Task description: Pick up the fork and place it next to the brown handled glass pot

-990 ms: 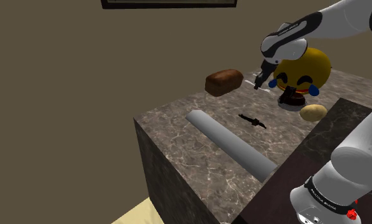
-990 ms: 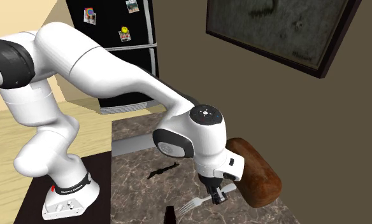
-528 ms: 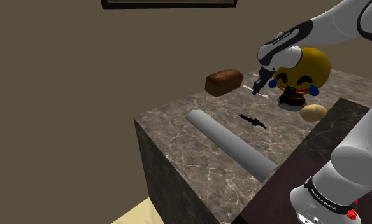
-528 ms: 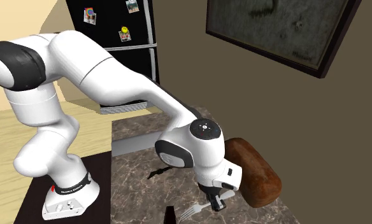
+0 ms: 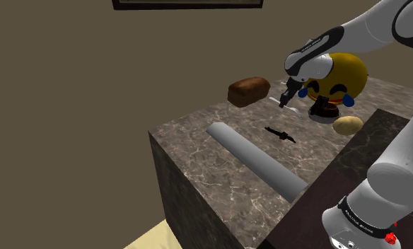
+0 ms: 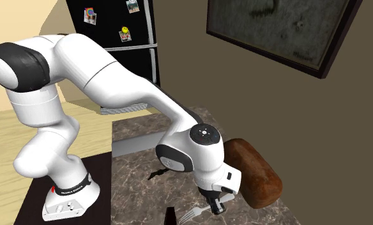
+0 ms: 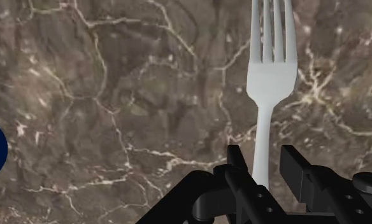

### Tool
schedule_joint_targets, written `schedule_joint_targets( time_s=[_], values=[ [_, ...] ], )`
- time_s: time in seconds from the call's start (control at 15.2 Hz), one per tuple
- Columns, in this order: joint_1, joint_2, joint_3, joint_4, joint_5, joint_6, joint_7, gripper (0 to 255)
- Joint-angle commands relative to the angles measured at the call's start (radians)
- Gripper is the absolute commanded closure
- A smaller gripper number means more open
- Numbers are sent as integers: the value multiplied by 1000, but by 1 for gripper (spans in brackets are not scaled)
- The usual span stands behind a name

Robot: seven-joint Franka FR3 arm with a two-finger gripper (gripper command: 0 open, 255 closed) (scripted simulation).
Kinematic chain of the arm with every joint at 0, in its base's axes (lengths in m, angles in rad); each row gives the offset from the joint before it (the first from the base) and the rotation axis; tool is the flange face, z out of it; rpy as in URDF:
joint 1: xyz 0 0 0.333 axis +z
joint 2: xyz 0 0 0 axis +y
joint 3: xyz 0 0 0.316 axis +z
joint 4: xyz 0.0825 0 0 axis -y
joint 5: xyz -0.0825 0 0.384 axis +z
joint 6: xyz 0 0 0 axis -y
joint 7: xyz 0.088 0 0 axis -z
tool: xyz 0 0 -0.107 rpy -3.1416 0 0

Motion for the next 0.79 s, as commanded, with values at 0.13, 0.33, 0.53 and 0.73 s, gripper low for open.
schedule_joint_targets(
  time_s=[0.13, 0.33, 0.53, 0.73],
  values=[
    [0, 0, 0, 0, 0, 0, 0, 0],
    [0, 0, 0, 0, 0, 0, 0, 0],
    [2, -27, -5, 3, -17, -28, 12, 0],
    [5, -97, -15, 19, -59, -108, 40, 0]
  ],
)
